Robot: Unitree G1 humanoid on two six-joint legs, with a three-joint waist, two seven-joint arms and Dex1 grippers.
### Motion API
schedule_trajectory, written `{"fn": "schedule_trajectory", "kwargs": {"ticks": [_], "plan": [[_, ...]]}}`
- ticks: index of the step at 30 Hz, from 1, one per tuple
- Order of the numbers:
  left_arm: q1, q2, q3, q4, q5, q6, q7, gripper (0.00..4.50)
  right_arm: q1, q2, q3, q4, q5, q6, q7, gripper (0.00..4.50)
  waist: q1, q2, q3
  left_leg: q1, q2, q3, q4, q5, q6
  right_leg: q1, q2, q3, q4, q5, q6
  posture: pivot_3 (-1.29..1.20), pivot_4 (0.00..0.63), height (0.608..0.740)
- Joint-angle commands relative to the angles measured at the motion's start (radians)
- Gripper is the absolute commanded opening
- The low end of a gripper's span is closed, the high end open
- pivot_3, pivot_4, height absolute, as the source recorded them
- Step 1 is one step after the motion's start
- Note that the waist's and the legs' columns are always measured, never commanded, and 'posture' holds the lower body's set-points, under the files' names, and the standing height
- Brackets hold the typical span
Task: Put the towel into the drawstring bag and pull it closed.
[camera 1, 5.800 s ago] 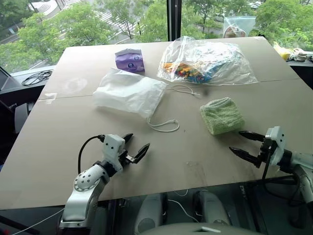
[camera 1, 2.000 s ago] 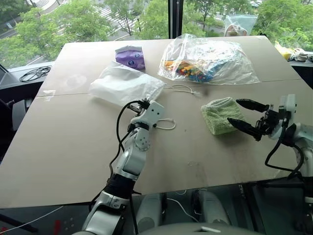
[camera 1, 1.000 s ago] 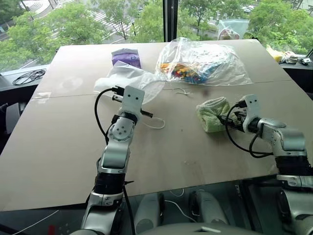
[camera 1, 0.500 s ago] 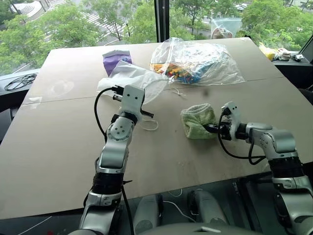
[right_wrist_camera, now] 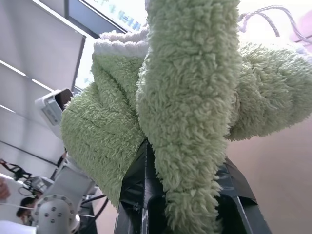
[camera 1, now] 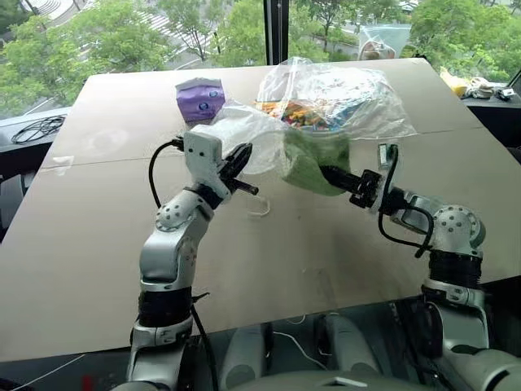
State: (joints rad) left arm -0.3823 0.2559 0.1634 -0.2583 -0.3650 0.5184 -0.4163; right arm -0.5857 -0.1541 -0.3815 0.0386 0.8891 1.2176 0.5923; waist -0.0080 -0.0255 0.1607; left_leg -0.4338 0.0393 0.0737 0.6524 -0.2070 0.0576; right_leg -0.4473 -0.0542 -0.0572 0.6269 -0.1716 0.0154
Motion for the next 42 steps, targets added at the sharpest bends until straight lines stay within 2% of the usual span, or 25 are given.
{"fn": "schedule_trajectory", "kwargs": {"ticks": [1,5,10,17,26,32,37,42], "plan": [[-0.022,0.021,0.027,-0.046,-0.079,0.043,-0.018,0.0,0.001,0.023,-0.018,-0.074,0.071,0.012,-0.067,0.02,-0.001,0.0,0.0,0.0,0.0,0.0,0.0,0.0,0.0,0.0,0.0,0.0,0.0,0.0,0.0,0.0,0.15,0.74],[-0.033,0.018,0.034,-0.058,-0.136,0.082,-0.008,0.0,0.004,0.056,-0.006,-0.102,0.095,-0.013,-0.122,0.02,-0.002,0.0,0.0,0.001,0.0,0.0,0.0,0.0,0.0,0.0,0.0,0.0,0.0,0.0,0.0,0.0,0.15,0.74],[-0.045,0.022,0.041,-0.064,-0.184,0.123,0.015,0.0,0.025,0.102,0.014,-0.161,0.125,-0.092,-0.121,0.02,-0.003,0.0,0.0,0.001,0.0,0.0,0.0,0.0,0.0,0.0,0.001,0.0,0.0,-0.002,-0.002,0.0,0.15,0.74],[-0.086,-0.017,0.101,-0.078,-0.323,0.213,0.09,0.0,0.081,0.06,0.175,-0.187,-0.029,-0.249,-0.095,0.02,-0.003,0.0,0.0,0.0,0.0,0.0,0.0,0.0,0.0,0.0,0.001,0.001,0.0,-0.001,-0.001,0.0,0.15,0.74],[-0.072,-0.067,0.126,-0.139,-0.533,0.349,0.188,0.0,0.114,0.059,0.262,-0.195,-0.118,-0.411,-0.079,0.02,-0.003,0.0,0.0,0.001,0.0,0.0,0.0,0.0,0.0,0.0,0.001,0.001,0.0,-0.002,-0.002,0.0,0.15,0.74],[-0.101,-0.099,0.166,-0.123,-0.64,0.347,0.278,0.0,0.126,0.015,0.33,-0.198,-0.175,-0.445,-0.055,0.02,-0.003,0.0,0.0,0.001,0.0,0.0,0.001,0.0,0.0,0.0,0.001,0.001,0.0,-0.002,-0.003,0.0,0.15,0.74],[-0.099,-0.097,0.154,-0.127,-0.672,0.341,0.309,0.0,0.135,-0.011,0.348,-0.187,-0.19,-0.45,-0.048,0.02,-0.002,0.0,0.0,0.001,0.0,0.0,0.001,0.0,0.0,0.0,0.002,0.001,0.0,-0.002,-0.003,0.0,0.15,0.74],[-0.068,-0.047,0.09,-0.157,-0.653,0.35,0.253,0.0,0.121,-0.022,0.352,-0.19,-0.181,-0.426,-0.055,0.02,-0.003,0.0,0.0,0.001,-0.001,0.0,0.001,0.0,0.0,0.0,0.002,0.002,0.0,-0.002,-0.003,0.0,0.15,0.74]]}}
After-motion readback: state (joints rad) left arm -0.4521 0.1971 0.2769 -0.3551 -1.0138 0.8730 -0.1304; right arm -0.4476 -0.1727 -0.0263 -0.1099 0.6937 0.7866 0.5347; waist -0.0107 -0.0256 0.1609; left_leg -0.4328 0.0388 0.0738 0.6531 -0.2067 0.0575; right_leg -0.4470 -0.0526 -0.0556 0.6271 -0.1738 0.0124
